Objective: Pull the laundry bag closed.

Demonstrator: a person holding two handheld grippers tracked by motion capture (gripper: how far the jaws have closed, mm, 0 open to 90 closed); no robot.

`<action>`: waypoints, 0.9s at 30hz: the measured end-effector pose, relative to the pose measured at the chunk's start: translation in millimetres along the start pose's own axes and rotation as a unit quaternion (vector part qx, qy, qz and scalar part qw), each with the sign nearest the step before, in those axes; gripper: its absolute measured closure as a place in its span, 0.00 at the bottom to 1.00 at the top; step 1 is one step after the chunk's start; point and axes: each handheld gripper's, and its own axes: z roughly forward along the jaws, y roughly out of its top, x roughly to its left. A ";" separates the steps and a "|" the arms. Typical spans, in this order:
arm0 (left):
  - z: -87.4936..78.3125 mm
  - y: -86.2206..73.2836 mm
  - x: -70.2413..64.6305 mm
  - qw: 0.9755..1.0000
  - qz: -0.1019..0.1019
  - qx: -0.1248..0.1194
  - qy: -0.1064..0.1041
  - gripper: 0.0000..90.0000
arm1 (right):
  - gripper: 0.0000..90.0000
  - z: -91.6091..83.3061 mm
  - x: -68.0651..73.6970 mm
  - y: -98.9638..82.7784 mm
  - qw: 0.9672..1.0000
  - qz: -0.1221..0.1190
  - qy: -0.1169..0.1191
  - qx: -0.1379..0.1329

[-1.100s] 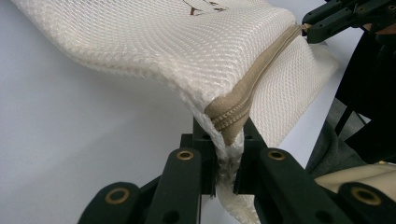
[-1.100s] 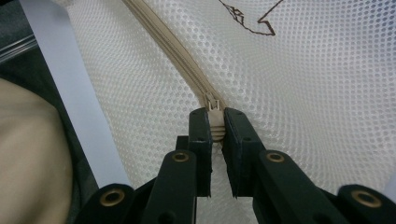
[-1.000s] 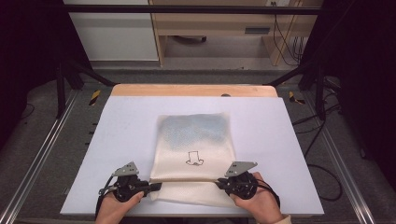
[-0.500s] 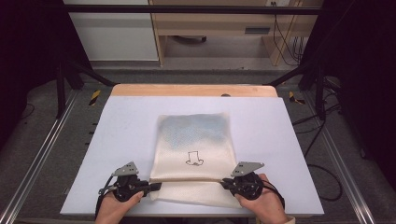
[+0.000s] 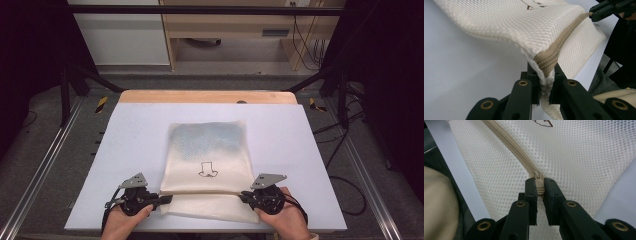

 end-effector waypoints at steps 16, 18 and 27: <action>-2.9 1.3 0.2 1.000 0.003 -0.004 0.005 0.91 | 0.91 -7.2 -5.4 -6.4 1.000 0.008 -0.014 -0.003; -2.6 1.3 0.0 1.000 0.004 -0.004 0.005 0.91 | 0.91 -7.2 -5.6 -6.7 1.000 0.007 -0.017 -0.003; -3.3 2.0 0.5 1.000 0.006 -0.004 0.009 0.92 | 0.91 -6.6 -6.4 -7.2 1.000 0.007 -0.017 0.001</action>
